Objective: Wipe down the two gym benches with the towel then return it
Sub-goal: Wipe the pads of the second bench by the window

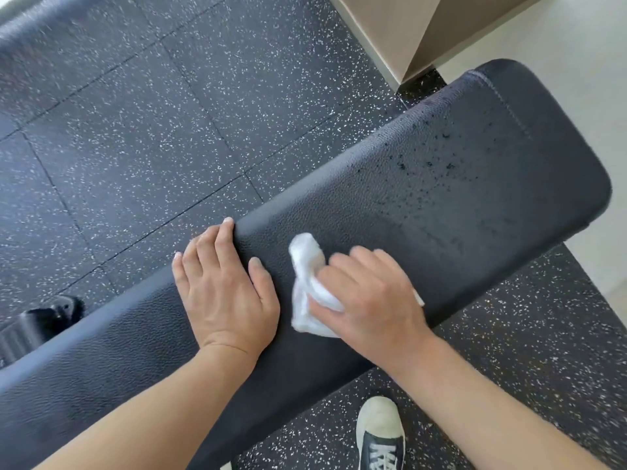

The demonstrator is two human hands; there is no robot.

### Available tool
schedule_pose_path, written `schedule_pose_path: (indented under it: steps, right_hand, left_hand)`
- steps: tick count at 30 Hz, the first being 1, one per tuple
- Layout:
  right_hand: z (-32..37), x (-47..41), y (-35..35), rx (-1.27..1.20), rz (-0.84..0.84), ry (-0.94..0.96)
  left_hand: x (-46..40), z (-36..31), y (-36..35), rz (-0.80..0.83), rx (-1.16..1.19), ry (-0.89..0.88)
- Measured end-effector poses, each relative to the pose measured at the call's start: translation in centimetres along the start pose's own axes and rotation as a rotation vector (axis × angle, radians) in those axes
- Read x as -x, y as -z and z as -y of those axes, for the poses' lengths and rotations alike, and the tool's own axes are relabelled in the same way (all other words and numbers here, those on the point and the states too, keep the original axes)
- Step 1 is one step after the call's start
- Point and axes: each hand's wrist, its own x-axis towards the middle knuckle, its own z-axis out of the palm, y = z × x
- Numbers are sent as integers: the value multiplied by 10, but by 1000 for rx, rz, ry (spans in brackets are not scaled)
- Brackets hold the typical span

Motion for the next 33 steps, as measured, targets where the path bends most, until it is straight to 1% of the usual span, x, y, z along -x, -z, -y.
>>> schedule_pose_path:
  steps: [2, 4, 6, 8, 10, 12, 15, 17, 20, 22, 24, 26, 29, 31, 33]
  right_hand:
    - [-26, 17, 17, 41, 8, 48]
    - [-52, 8, 24, 162, -22, 23]
    - [-68, -19, 22, 213, -88, -131]
    - [-68, -58, 13, 172, -134, -309]
    - [-49, -90, -3, 161, -100, -394]
    - [-18, -105, -21, 138, -38, -347]
    - [19, -83, -28, 60, 36, -146]
    - [13, -51, -18, 28, 32, -70]
    - [-27, -4, 10, 58, 11, 7]
    - [-60, 11, 30, 84, 4, -2]
    - [-86, 4, 43, 92, -3, -93]
    - [-96, -19, 44, 114, -29, -208]
    - [-79, -55, 26, 133, -30, -299]
    - [-59, -65, 15, 124, -18, -288]
    - [-41, -62, 8, 118, -3, -232]
  left_hand:
    - [0, 0, -1, 0, 3, 0]
    - [1, 1, -1, 1, 1, 5]
    - [1, 1, -1, 2, 9, 6]
    - [1, 0, 0, 1, 12, 7]
    - [0, -1, 0, 1, 5, 5]
    - [1, 0, 0, 10, -9, 4]
    - [1, 0, 1, 18, 1, 7]
    - [0, 0, 1, 10, 8, 8]
    - [1, 1, 0, -6, -4, 12]
    - [1, 0, 0, -13, 2, 11]
    - [2, 1, 0, -15, 8, 12]
    - [2, 0, 0, -7, 16, 12]
    - [0, -1, 0, 7, 13, 21]
    - [1, -1, 2, 16, 23, 17]
    - [0, -2, 4, 24, 38, 19]
